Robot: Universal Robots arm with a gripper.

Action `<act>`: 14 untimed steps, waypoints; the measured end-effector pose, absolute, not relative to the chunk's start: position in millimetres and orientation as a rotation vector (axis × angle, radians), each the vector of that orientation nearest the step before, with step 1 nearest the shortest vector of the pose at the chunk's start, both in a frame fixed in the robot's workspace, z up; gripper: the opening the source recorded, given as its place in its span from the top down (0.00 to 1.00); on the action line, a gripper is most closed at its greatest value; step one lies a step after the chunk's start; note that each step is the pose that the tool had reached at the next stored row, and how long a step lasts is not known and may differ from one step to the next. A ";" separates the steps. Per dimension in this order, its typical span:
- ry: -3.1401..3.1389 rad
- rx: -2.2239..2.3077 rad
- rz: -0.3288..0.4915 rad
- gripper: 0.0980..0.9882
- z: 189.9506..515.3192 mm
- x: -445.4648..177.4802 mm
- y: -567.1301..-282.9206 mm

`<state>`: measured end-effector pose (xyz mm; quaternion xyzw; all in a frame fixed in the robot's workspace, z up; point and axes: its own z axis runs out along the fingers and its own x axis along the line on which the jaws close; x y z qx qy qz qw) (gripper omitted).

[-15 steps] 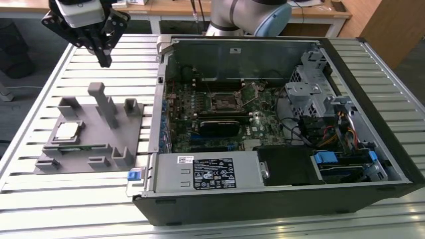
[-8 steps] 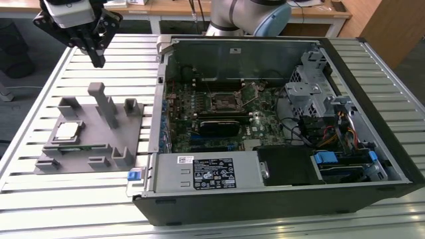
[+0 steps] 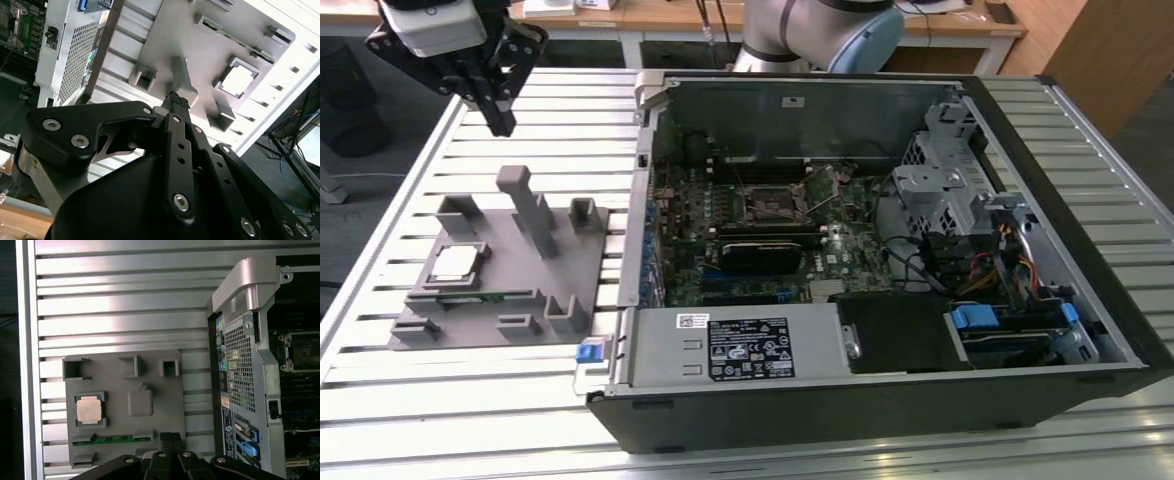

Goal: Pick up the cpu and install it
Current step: 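Reach for the cpu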

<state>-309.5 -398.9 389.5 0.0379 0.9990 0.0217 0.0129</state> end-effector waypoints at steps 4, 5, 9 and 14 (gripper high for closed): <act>3.113 0.118 0.068 0.99 389.2 -315.1 -398.9; 3.113 0.118 0.068 0.99 389.1 -316.5 -398.9; 3.113 0.118 0.068 0.99 388.8 -321.7 -398.9; 3.113 0.118 0.068 0.99 388.3 -329.5 -398.9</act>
